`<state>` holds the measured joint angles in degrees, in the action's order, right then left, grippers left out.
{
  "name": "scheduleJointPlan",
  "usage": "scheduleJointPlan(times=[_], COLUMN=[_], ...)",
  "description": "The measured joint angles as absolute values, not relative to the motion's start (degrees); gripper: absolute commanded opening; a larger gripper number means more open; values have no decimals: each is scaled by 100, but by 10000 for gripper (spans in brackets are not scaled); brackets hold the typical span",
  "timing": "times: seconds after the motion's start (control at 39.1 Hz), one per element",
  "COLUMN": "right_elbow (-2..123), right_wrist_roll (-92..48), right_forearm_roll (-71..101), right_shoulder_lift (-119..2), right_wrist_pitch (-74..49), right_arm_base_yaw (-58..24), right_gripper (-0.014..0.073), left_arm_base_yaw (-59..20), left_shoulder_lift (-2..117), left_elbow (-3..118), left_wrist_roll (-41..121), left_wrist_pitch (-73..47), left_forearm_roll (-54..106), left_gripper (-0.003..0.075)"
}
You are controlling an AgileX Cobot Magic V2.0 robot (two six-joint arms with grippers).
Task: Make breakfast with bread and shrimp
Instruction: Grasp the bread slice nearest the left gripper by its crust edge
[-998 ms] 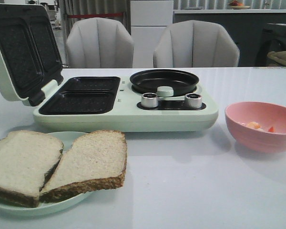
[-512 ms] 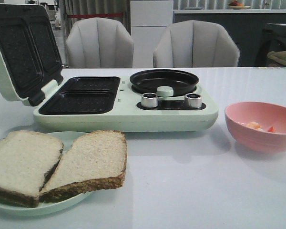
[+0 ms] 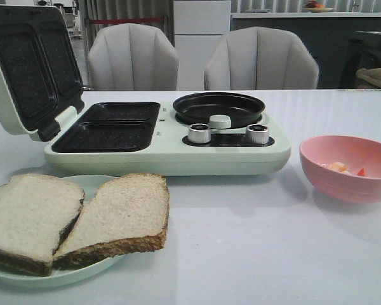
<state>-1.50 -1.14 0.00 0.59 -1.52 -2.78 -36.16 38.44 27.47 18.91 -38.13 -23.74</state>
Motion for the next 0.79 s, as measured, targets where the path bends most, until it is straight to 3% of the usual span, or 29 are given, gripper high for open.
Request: scheduleJointPlan(times=[0.41,0.79], right_elbow=[-150,-150], right_wrist_roll=[-114,-114], right_forearm_roll=[0,0], right_shoulder_lift=[59,59], right_wrist_pitch=[-152,-152], right_arm_base_yaw=[-278,-278], right_gripper=[153,153], left_arm_base_yaw=[-4277,-4786], left_shoulder_lift=[4542,6094], left_elbow=[1987,1977], left_wrist_roll=[1857,498], left_wrist_pitch=[-3119,-2897], left_forearm_roll=[-3440,-4814], left_gripper=[533,533])
